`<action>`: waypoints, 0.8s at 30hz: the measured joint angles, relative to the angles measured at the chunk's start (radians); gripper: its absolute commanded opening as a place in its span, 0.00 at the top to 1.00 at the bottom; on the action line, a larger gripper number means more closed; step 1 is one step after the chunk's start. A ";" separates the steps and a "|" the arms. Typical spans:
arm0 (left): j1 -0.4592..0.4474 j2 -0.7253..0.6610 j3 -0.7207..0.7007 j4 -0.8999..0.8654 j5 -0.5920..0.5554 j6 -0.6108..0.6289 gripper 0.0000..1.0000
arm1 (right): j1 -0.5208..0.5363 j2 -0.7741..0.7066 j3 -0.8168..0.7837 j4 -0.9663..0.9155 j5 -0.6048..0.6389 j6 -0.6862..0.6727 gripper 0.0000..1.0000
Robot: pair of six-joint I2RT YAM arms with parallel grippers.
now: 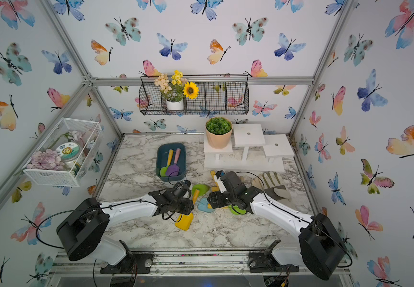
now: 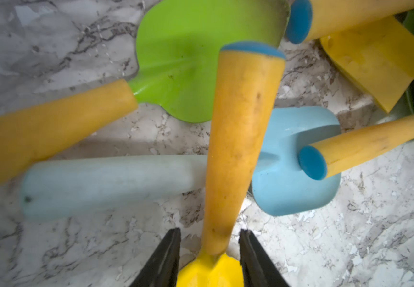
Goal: Put the shovel into the storage box
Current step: Pick up the shovel from the center of the board.
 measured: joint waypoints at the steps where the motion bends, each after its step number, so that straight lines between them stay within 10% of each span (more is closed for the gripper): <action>1: 0.000 0.003 0.000 0.003 -0.001 0.000 0.57 | 0.000 0.000 0.000 0.000 0.001 0.000 0.21; 24: -0.013 0.020 0.000 0.022 -0.051 -0.006 0.88 | 0.000 0.008 0.000 0.008 0.003 0.007 0.21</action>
